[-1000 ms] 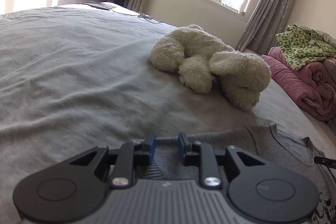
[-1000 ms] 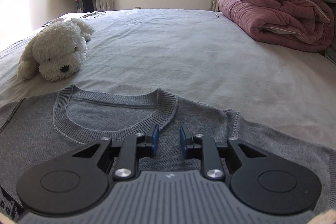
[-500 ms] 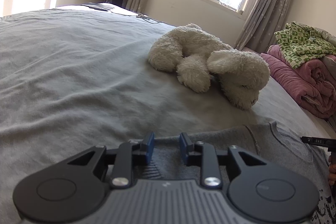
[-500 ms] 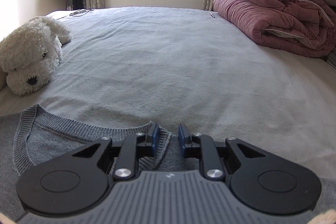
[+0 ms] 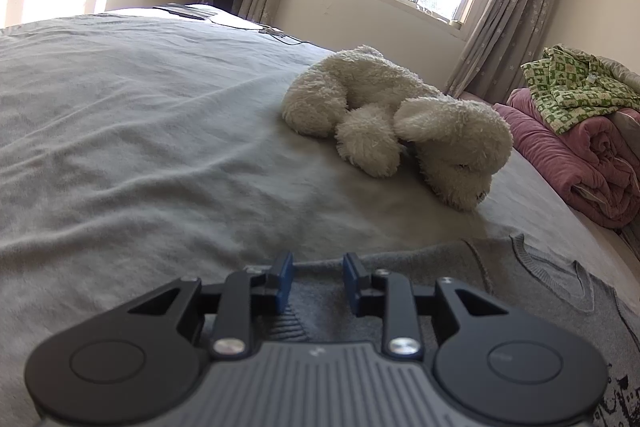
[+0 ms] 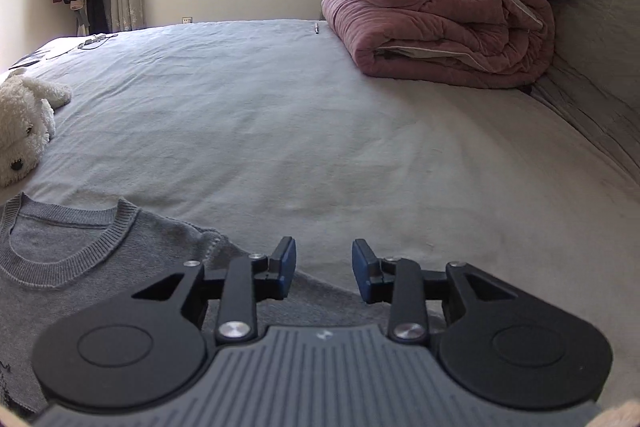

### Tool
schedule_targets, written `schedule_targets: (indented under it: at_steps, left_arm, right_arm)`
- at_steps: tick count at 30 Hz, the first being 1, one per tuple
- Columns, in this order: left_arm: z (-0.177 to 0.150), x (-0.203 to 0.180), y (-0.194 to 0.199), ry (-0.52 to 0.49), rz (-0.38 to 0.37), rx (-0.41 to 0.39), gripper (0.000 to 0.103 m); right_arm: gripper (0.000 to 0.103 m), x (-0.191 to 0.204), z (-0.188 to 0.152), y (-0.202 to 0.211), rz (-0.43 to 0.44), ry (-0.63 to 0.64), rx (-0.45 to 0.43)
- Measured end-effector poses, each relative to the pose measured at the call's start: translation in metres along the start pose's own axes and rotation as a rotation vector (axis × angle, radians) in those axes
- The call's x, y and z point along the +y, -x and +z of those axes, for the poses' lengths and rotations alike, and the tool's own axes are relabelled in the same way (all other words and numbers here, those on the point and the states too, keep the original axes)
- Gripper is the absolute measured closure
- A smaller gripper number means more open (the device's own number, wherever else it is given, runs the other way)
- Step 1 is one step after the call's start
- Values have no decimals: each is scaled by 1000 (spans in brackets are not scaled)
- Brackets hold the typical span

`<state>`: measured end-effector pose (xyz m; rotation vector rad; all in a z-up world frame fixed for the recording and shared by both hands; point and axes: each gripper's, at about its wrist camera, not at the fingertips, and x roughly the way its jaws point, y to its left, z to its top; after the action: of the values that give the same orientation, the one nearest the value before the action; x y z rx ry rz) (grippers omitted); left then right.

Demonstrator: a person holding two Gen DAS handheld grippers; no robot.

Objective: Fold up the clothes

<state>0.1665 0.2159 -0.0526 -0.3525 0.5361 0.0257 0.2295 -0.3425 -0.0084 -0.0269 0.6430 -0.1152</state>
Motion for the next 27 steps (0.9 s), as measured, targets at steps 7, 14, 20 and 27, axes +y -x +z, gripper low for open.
schedule_targets:
  at_steps: [7, 14, 20, 27]
  left_arm:
    - [0, -1, 0, -7, 2, 0, 74]
    - [0, -2, -1, -9, 0, 1, 73]
    - [1, -2, -1, -11, -2, 2, 72]
    - [0, -3, -1, -13, -3, 1, 71]
  right_arm:
    - [57, -47, -30, -3, -102, -103, 44]
    - [63, -38, -36, -8, -190, -63, 25]
    - [56, -39, -36, 25, -126, -91, 46]
    - [55, -71, -53, 75, -57, -238, 80]
